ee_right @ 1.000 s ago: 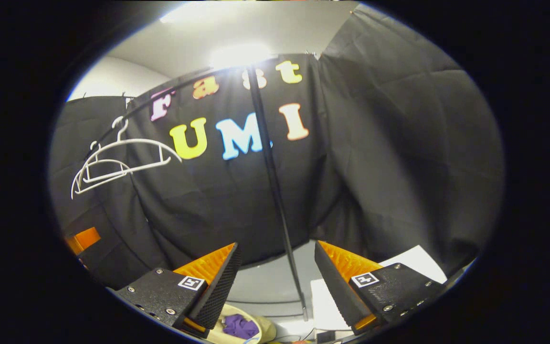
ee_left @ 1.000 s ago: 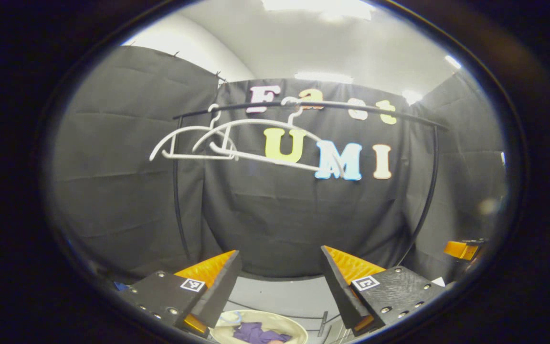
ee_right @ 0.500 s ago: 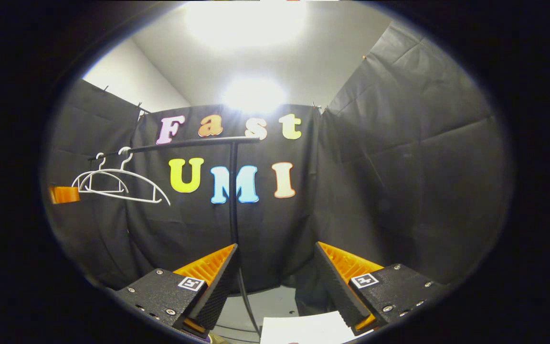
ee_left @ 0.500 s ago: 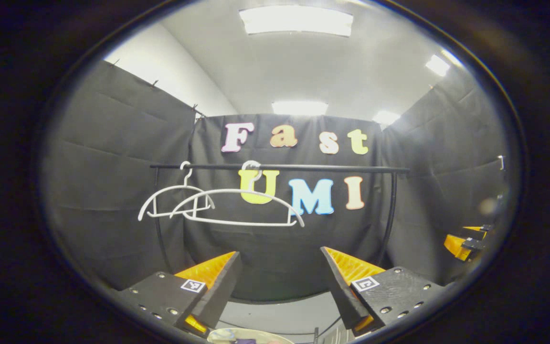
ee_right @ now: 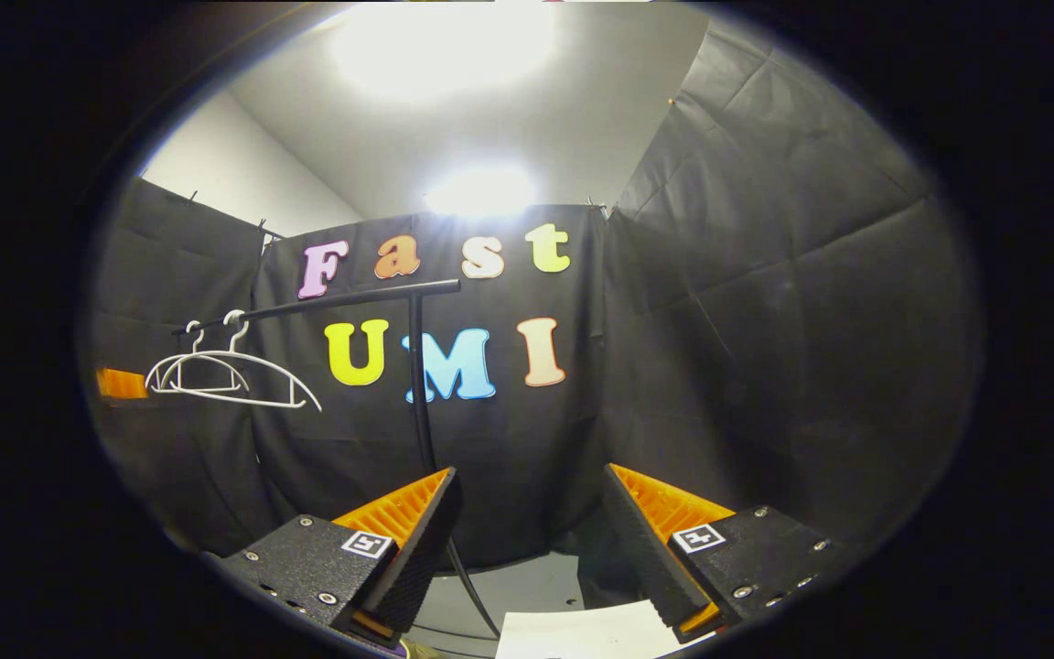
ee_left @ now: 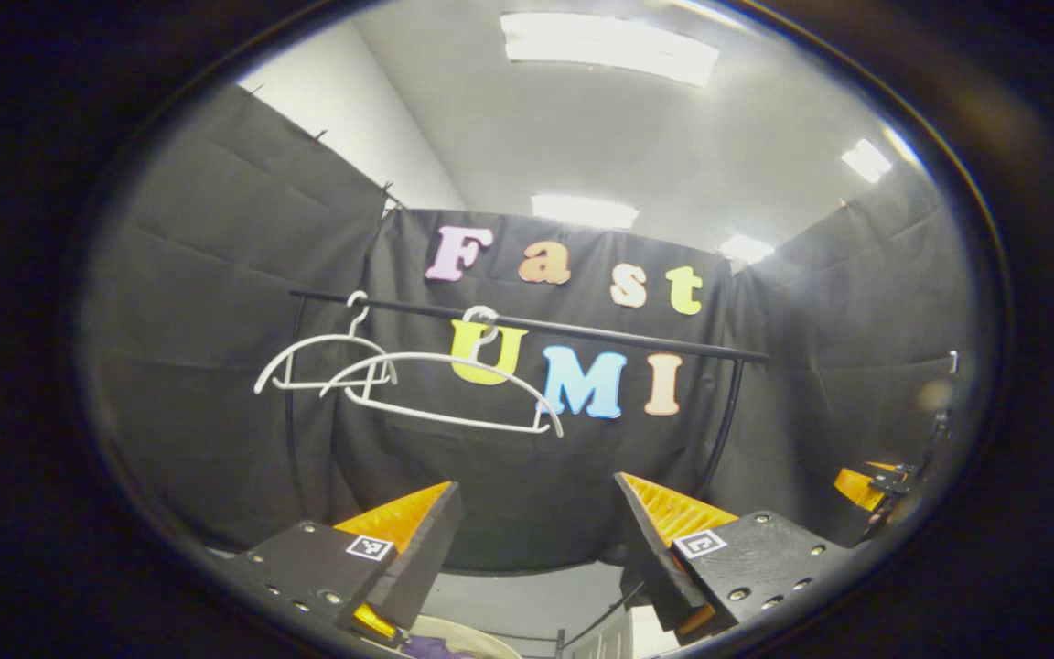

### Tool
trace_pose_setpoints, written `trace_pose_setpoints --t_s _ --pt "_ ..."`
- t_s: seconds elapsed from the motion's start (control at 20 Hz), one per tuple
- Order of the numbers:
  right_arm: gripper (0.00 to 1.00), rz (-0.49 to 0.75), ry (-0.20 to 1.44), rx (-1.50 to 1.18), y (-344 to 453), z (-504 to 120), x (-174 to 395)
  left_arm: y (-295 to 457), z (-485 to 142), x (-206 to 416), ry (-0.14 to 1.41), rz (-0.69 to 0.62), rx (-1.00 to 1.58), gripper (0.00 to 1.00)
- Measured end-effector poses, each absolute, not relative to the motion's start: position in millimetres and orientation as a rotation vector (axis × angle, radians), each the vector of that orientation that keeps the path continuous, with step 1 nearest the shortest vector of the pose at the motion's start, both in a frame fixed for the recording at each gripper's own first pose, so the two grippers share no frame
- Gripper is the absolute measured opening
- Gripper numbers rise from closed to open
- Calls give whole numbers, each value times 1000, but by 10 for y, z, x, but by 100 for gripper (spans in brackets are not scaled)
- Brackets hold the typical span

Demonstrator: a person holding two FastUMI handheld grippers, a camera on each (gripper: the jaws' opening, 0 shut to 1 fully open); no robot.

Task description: Grasp the clothes on the hanger with both hands and then place them into the laundry hamper below.

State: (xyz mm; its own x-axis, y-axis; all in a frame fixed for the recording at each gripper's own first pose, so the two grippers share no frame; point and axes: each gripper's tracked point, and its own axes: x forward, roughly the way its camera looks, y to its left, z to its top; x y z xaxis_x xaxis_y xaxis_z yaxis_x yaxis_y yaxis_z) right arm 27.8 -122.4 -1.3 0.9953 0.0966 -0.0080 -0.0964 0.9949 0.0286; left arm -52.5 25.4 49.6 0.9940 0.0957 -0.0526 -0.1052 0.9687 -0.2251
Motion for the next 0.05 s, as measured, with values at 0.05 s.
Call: trace_pose_setpoints --t_s 0.05 --pt "95 104 21 37 -1191 -27 254 296 467 -531 46 112 -244 100"
